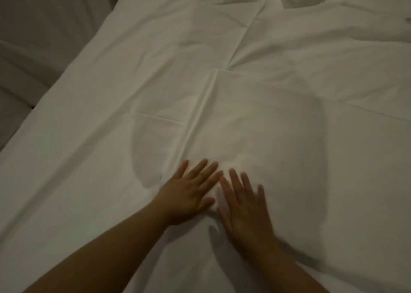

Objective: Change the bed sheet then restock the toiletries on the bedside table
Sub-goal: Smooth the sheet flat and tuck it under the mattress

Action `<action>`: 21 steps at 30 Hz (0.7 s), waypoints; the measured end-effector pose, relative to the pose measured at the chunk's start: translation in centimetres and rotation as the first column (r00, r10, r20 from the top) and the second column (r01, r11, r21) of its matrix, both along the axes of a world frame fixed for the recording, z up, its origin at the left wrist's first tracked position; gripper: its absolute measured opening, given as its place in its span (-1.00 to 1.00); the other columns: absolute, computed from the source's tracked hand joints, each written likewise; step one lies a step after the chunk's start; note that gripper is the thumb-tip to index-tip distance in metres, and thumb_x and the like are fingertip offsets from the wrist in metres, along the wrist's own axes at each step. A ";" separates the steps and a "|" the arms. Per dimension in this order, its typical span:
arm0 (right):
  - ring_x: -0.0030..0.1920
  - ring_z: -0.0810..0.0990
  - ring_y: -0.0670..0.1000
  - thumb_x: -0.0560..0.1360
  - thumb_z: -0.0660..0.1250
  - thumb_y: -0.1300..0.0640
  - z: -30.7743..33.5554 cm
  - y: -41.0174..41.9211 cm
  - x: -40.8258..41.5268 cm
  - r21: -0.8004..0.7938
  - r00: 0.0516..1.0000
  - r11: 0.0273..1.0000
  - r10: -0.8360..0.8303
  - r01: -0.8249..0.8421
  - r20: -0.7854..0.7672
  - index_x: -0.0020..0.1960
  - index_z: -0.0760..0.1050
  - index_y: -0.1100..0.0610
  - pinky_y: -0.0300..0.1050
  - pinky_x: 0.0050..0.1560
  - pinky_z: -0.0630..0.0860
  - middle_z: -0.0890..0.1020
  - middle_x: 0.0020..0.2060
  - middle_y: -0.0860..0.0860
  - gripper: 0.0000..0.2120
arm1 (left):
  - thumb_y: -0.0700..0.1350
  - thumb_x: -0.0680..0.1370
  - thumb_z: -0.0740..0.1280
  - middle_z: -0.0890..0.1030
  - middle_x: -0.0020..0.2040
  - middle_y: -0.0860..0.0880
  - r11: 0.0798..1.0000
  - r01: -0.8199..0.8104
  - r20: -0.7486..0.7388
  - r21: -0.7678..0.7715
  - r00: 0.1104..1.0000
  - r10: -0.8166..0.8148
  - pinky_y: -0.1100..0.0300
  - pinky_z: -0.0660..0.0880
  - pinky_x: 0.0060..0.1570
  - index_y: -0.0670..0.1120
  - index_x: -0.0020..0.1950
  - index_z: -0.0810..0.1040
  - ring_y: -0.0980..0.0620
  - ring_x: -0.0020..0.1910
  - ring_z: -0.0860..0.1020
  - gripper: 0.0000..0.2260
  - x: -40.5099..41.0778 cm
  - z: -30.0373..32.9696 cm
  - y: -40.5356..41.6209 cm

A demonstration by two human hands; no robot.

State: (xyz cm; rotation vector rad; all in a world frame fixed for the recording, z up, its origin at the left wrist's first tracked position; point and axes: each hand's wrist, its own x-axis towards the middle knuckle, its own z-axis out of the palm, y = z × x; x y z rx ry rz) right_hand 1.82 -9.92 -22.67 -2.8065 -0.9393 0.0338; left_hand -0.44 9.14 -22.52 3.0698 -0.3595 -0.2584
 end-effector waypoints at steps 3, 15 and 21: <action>0.38 0.32 0.11 0.41 0.08 -0.15 -1.4 2.0 -1.3 -0.109 0.997 0.992 0.056 -0.061 -0.053 0.39 0.27 0.08 0.15 0.29 0.13 0.44 0.37 0.08 -0.40 | 0.29 0.49 0.04 0.34 0.45 -0.01 0.994 -0.043 -0.135 0.097 0.989 0.056 -0.17 0.38 0.27 -0.01 0.47 0.25 -0.02 0.44 0.23 -0.37 -2.2 -1.2 3.2; 0.20 0.55 0.24 0.26 0.43 0.14 0.1 -15.1 -1.4 -0.304 0.975 0.936 -0.126 0.177 0.182 0.34 0.27 0.17 0.27 0.11 0.47 0.54 0.25 0.18 -0.30 | -0.24 0.12 0.57 0.49 0.31 -0.24 0.984 0.169 0.135 0.055 0.975 -0.175 -0.07 -0.02 0.40 -0.18 0.36 0.39 -0.27 0.28 0.46 -0.17 -2.4 0.2 -1.1; 0.06 0.60 0.33 0.29 0.36 0.39 1.3 -24.9 -1.6 -0.363 0.901 0.828 -0.355 0.427 0.249 0.26 0.46 0.28 0.31 -0.02 0.51 0.59 0.13 0.26 -0.47 | -0.22 0.32 0.31 0.60 0.13 -0.29 0.970 0.241 0.170 0.034 0.955 -0.243 -0.16 0.56 -0.11 -0.26 0.22 0.53 -0.32 -0.01 0.62 -0.54 0.5 0.0 -7.3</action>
